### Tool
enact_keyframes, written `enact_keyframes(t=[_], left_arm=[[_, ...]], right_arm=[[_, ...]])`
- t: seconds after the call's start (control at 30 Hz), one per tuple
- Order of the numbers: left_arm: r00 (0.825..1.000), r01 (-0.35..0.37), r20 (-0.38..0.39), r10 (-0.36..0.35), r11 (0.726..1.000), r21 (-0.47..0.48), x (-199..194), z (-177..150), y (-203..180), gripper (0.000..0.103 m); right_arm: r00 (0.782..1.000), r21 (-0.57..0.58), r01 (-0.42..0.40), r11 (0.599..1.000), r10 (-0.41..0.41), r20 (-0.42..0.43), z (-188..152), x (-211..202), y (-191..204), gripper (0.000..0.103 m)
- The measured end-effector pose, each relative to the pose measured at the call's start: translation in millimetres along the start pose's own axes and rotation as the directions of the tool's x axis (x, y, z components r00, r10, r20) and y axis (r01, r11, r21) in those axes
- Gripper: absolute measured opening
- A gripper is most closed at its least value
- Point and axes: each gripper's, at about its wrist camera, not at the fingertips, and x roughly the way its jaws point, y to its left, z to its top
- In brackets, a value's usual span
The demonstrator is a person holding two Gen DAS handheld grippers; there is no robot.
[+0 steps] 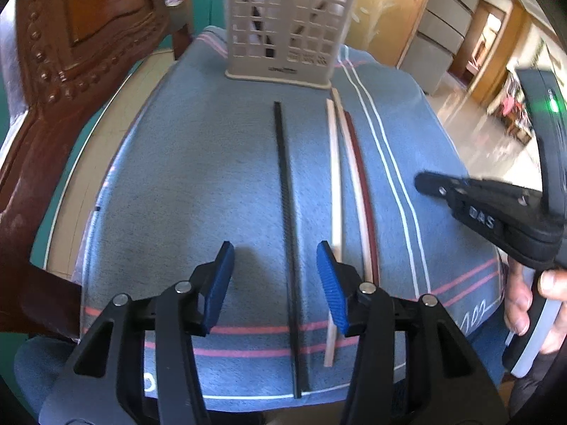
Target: Organize utensils
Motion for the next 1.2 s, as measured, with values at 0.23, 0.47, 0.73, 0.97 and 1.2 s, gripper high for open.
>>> enact_keyframes(t=[0.23, 0.47, 0.73, 0.97, 1.2], left_arm=[[1.000, 0.008, 0.029, -0.008, 1.000, 0.001, -4.3, 19.9, 1.2, 0.040], [0.999, -0.025, -0.041, 0.025, 1.000, 0.001, 25.1, 38.9, 1.0, 0.032], [1.000, -0.023, -0.017, 0.023, 1.000, 0.004, 25.2, 33.7, 6.3, 0.032], [1.000, -0.026, -0.010, 0.026, 1.000, 0.017, 21.9, 32.1, 4.6, 0.032], [1.000, -0.023, -0.008, 0.023, 1.000, 0.014, 21.1, 31.1, 5.9, 0.032]], right_arm=[[0.999, 0.037, -0.046, 0.998, 0.046, 0.004, 5.3, -0.4, -1.0, 0.007], [0.993, 0.046, -0.117, 0.992, 0.118, -0.022, 34.2, 16.0, 17.1, 0.010], [0.989, -0.022, -0.129, 0.991, 0.127, -0.077, 39.1, 32.1, 50.2, 0.011], [0.984, -0.128, -0.138, 0.982, 0.120, -0.135, 27.5, 22.3, 44.3, 0.010], [0.991, -0.205, 0.009, 0.979, -0.036, -0.128, 20.5, 12.6, 37.3, 0.010]])
